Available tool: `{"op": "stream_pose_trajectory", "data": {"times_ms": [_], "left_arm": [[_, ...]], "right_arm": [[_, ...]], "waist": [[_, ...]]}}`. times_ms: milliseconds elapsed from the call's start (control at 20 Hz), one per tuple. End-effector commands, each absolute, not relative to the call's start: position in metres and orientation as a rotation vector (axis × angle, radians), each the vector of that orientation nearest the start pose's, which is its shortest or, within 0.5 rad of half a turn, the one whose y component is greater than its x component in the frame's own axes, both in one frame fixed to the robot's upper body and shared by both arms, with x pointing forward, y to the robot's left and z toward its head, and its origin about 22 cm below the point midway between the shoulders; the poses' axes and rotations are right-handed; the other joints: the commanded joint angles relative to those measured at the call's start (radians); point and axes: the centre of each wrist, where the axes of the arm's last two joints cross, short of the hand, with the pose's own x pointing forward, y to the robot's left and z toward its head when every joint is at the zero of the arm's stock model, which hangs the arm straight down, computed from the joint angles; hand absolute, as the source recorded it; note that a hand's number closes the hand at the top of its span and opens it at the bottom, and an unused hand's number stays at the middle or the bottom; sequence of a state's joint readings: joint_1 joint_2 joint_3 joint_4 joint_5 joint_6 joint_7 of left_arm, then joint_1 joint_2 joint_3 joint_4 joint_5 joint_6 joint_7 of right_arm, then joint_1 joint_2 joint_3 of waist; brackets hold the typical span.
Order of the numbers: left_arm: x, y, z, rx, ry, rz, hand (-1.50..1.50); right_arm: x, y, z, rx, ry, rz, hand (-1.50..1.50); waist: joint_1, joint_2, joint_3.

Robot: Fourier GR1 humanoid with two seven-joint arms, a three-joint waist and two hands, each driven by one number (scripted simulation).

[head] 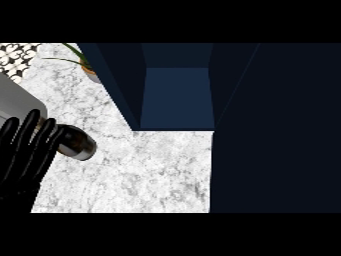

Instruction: Pick up the wine, place it into the cabinet and close the cabinet

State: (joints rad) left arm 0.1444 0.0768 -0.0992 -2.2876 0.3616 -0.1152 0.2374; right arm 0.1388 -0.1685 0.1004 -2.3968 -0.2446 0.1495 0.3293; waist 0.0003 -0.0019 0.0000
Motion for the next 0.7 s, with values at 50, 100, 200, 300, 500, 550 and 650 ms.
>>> {"op": "stream_pose_trajectory", "data": {"times_ms": [50, 100, 200, 300, 500, 550, 650], "left_arm": [[0.166, 0.224, 0.15, -0.428, -1.872, -0.038, -1.5], [0.162, 0.223, 0.166, -0.44, -1.893, -0.03, -1.5], [0.155, 0.221, 0.166, -0.449, -1.893, -0.029, -1.5], [0.16, 0.218, 0.151, -0.426, -1.867, -0.001, -1.5], [0.153, 0.229, 0.175, -0.384, -1.881, 0.027, -1.5], [0.145, 0.247, 0.177, -0.373, -1.871, 0.01, -1.5], [0.169, 0.25, 0.173, -0.342, -1.891, 0.044, -1.5]], "right_arm": [[0.147, -0.234, 0.188, 0.269, -1.916, 0.325, -1.5], [0.123, -0.23, 0.182, 0.278, -1.913, 0.3, -1.5], [0.138, -0.23, 0.195, 0.292, -1.935, 0.283, -1.5], [0.131, -0.232, 0.193, 0.284, -1.915, 0.288, -1.5], [0.137, -0.237, 0.195, 0.267, -1.935, 0.291, -1.5], [0.127, -0.227, 0.191, 0.281, -1.924, 0.271, -1.5], [0.141, -0.223, 0.179, 0.268, -1.924, 0.285, -1.5]], "waist": [[0.0, 0.001, 0.0], [-0.006, 0.0, 0.0], [0.0, 0.0, 0.0], [-0.002, 0.0, 0.0], [-0.002, 0.0, 0.0], [-0.001, -0.001, 0.0], [-0.003, 0.001, 0.0]]}}
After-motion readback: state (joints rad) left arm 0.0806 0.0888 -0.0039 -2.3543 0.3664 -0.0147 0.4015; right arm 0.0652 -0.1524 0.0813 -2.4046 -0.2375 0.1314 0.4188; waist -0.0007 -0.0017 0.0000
